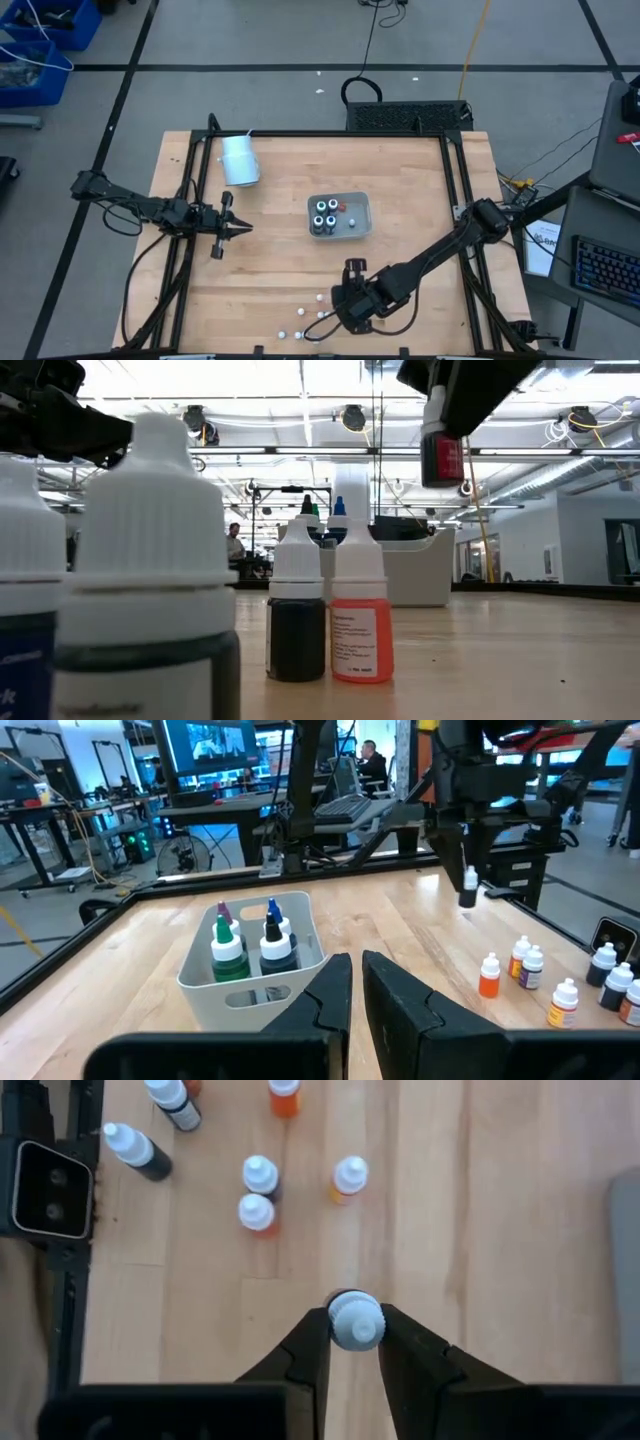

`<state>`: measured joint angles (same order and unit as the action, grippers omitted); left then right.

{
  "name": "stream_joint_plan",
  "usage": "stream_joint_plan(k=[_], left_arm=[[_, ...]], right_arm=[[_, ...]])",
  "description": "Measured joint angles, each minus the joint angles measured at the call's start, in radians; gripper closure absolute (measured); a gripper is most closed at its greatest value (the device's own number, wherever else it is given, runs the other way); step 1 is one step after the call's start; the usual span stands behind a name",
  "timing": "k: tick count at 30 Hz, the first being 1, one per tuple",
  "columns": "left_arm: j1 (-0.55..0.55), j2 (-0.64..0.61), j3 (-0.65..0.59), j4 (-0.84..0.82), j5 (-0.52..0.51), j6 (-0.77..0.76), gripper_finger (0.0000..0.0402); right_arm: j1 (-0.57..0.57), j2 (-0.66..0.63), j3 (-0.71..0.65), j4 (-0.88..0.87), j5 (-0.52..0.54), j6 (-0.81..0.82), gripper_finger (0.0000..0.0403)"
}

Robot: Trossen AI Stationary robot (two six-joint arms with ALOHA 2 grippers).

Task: Pick & Place food coloring
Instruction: Put the red food coloring bottle into the bin

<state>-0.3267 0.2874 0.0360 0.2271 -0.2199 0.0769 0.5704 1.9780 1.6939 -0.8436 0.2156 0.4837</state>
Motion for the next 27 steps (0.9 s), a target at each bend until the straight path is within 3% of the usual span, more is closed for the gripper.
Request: stream_joint_plan(k=[9,19,27], left_arm=[[0.000,0.000,0.000,-0.017,0.000,0.000,0.0366],[0.000,0.000,0.000,-0.020,0.000,0.000,0.0366],[0.000,0.000,0.000,-0.022,0.000,0.000,0.0366]], right_arm=[[-0.011,-0.128,0.000,-0.093,0.126,-0.050,0.0343],[-0.015,-0.238,0.000,-0.167,0.155,-0.050,0.0344],[-0.025,-0.360,0.000,-0.273,0.277,-0.007,0.0344]])
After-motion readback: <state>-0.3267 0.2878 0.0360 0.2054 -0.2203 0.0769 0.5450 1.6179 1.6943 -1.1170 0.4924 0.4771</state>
